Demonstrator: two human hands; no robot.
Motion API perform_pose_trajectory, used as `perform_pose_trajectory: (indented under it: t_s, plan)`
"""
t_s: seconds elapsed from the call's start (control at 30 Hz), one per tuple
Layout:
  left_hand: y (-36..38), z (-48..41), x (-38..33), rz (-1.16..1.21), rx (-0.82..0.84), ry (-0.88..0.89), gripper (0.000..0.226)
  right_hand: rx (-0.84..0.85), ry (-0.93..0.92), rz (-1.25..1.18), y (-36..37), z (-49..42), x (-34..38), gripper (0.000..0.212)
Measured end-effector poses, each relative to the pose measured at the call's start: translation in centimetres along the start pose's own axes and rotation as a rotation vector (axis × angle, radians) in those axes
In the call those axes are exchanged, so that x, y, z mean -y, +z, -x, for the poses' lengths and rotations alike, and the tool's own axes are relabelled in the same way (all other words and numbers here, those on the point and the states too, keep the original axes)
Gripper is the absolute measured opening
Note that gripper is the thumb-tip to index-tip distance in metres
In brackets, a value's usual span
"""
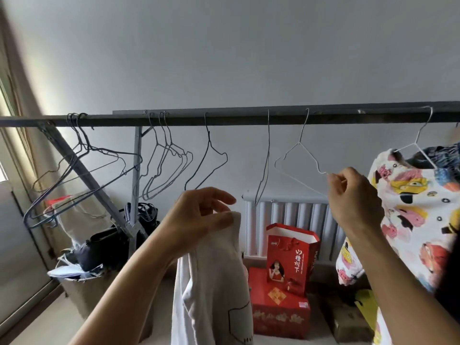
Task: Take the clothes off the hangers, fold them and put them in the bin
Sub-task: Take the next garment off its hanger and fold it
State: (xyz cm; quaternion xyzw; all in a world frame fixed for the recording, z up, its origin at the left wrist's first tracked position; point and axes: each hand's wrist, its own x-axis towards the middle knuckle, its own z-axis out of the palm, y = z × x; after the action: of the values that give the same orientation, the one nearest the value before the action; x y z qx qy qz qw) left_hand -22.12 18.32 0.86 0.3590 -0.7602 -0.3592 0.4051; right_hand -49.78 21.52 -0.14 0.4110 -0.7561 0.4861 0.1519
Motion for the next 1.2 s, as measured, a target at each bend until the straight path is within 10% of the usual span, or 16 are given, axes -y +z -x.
perform_pose_trajectory:
  t_s: [0.17,0.37,0.67,0.93,1.2]
  plan:
    - [-0.1,0.8,-0.7,-0.016,0.057,0.029,0.027,-0.042,-0.231,-0.157,0.1,5.4,0.8,0.032]
    - [0.4,1.1,-1.6,-0.072,0.132,0.070,0.026,0.819,-0.285,-0.669,1.2,11.2,5.1,0.017]
    - [0.0,0.8,0.0,-0.711,0.114,0.204,0.015,0.747,-0.292,-0.514,3.4,12.2,3.8,0.006]
    - [-4.2,2.8,1.7,-0.566,-0.094,0.087,0.008,0.769,-0.252,-0.079,4.6,11.8,-0.9,0.012]
    - [-5.3,6.6,5.9,-0.340,-0.171,-0.052,0.015,0.935,-0.006,-0.620,1.6,11.3,-1.4,0.019]
